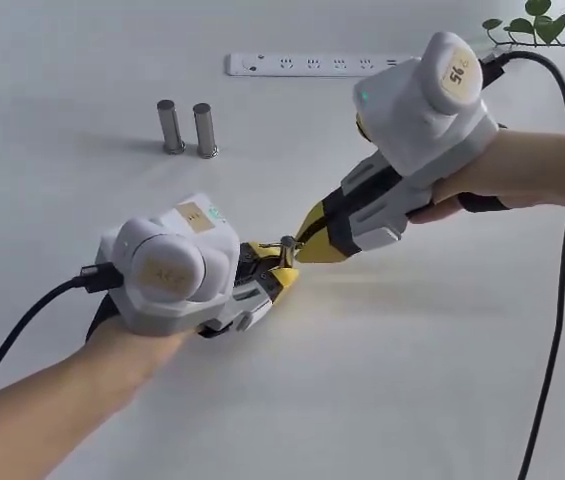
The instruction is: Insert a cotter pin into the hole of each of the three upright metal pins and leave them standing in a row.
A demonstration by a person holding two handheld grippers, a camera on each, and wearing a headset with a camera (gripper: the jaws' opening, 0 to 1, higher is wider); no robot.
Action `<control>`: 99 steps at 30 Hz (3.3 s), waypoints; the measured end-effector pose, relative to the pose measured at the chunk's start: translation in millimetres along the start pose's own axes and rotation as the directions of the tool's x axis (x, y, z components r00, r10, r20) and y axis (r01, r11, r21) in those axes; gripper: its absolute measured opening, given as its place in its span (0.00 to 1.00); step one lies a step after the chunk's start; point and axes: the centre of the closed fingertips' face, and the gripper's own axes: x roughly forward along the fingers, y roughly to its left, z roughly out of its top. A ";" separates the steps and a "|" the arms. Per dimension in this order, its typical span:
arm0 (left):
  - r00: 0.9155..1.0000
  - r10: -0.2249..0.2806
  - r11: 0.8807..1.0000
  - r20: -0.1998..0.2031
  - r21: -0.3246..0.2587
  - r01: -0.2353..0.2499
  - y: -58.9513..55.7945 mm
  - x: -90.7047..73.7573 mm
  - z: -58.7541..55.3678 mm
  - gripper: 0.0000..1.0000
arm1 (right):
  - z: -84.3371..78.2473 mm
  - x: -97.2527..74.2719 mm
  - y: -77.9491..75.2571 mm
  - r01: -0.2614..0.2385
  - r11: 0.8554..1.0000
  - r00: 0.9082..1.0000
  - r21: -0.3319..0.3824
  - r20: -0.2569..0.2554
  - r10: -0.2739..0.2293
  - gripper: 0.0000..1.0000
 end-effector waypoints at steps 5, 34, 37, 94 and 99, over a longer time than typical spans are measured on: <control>1.000 0.001 1.000 -0.021 0.011 -0.001 -0.8 0.3 -3.9 0.09 | 0.6 -0.3 -1.1 0.007 1.000 1.000 0.000 0.000 -0.007 0.06; 0.999 0.033 0.997 0.032 -0.072 -0.031 3.4 -28.7 4.7 0.46 | 12.2 8.8 -0.2 0.063 0.993 0.998 -0.095 0.005 -0.063 0.05; 0.999 0.031 0.997 0.041 -0.077 -0.028 3.4 -36.8 6.8 0.47 | 12.6 8.2 -1.7 0.069 0.994 0.998 -0.088 0.010 -0.068 0.05; 0.991 0.116 0.984 0.065 -0.143 -0.106 18.7 -114.6 -1.0 0.70 | 64.8 52.9 -43.1 0.077 0.986 0.997 -0.145 0.029 -0.074 0.05; 0.992 0.110 0.983 0.060 -0.152 -0.099 14.3 -112.2 -1.6 0.69 | 65.6 54.8 -43.8 0.079 0.986 0.997 -0.147 0.026 -0.076 0.05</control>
